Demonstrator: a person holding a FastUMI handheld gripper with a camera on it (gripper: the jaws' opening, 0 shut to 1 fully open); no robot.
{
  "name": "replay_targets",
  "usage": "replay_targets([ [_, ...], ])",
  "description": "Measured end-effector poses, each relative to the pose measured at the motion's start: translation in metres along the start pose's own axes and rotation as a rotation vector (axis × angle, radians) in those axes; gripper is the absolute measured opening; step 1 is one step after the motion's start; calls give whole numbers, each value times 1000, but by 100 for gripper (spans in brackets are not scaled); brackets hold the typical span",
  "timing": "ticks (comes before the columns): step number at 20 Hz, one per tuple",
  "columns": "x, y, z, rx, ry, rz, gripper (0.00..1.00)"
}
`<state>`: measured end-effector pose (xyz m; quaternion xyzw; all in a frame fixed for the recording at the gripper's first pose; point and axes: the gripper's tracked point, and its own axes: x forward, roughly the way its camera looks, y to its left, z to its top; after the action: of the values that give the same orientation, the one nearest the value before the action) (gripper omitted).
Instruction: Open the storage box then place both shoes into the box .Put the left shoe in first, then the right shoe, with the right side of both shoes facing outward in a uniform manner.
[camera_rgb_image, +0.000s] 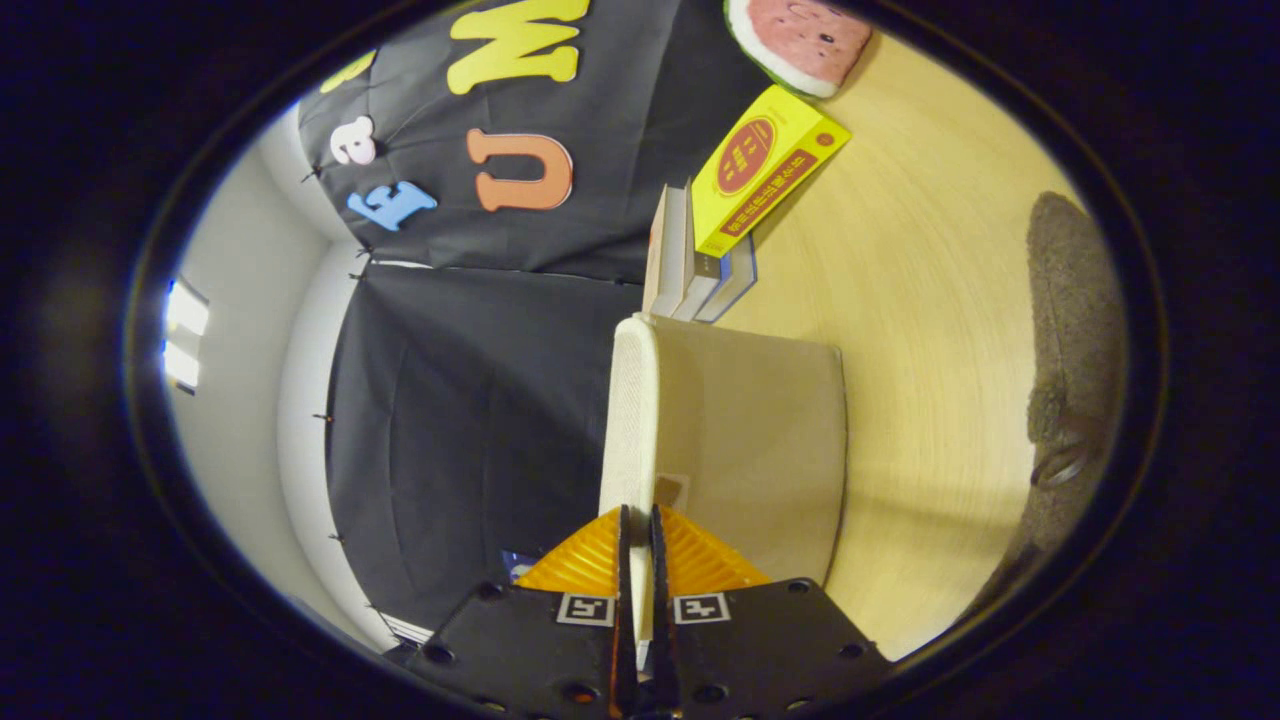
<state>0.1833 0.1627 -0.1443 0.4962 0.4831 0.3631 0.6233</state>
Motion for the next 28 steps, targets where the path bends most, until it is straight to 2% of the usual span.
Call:
replay_targets([
  [2, -1, 25, -2, -33, -6, 28, 0],
  [4, -8, 49, -3, -73, -19, 25, 0],
  [11, 23, 122, -19, -171, -36, 27, 0],
  [17, 79, 177, -33, -227, -37, 44, 0],
  [23, 152, 199, -46, -228, -36, 77, 0],
  [28, 221, 207, -63, -246, -18, 50, 0],
])
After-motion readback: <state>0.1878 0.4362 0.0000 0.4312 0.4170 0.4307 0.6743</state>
